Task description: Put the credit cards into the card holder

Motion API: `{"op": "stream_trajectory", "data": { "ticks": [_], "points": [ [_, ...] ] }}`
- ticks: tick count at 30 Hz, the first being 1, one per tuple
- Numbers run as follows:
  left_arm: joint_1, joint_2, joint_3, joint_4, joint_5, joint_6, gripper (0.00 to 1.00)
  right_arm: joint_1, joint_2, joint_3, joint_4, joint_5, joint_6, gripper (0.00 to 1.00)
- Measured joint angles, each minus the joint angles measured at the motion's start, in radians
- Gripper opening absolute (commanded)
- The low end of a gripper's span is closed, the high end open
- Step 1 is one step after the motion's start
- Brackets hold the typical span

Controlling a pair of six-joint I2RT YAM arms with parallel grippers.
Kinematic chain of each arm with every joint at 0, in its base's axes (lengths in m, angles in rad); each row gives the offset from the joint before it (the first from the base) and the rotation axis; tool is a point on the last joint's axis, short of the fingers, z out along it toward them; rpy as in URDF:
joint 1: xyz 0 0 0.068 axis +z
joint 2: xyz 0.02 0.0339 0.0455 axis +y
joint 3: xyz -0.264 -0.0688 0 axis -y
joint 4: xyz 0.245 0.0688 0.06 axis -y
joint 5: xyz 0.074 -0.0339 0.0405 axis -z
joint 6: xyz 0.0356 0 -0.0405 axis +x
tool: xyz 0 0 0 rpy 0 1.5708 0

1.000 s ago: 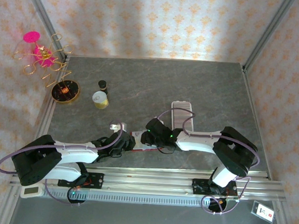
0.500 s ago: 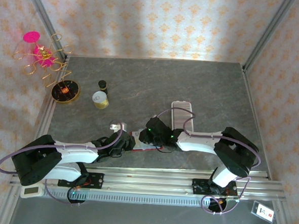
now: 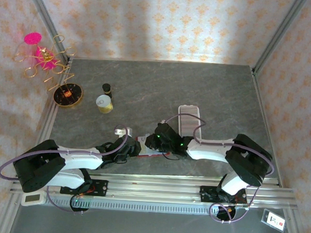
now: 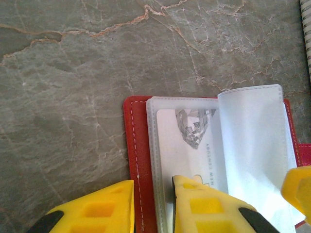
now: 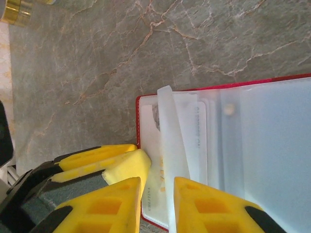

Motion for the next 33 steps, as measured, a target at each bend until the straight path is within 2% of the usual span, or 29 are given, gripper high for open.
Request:
{"op": "stream_trajectory", "data": {
  "ticks": [9,13,18,25,30,33],
  "points": [
    [0.0,-0.009,0.0,-0.01,0.005,0.002,0.23,0.0,-0.016,-0.017,0.17,-0.058,0.039,0.25],
    [0.001,0.003,0.0,0.002,0.005,0.002,0.23,0.0,-0.045,-0.016,0.182,-0.049,0.039,0.26],
    [0.001,0.002,0.0,0.003,0.005,0.003,0.24,0.0,-0.126,0.001,0.066,0.034,-0.013,0.27],
    [0.001,-0.034,0.0,-0.034,0.017,0.005,0.31,0.0,-0.235,0.018,-0.104,0.201,-0.169,0.31],
    [0.001,-0.087,-0.002,-0.054,0.043,0.018,0.42,0.0,-0.26,0.019,-0.182,0.296,-0.253,0.32],
    [0.001,-0.104,-0.002,-0.058,0.053,0.026,0.41,0.0,-0.263,0.019,-0.209,0.324,-0.311,0.31]
  ]
}}
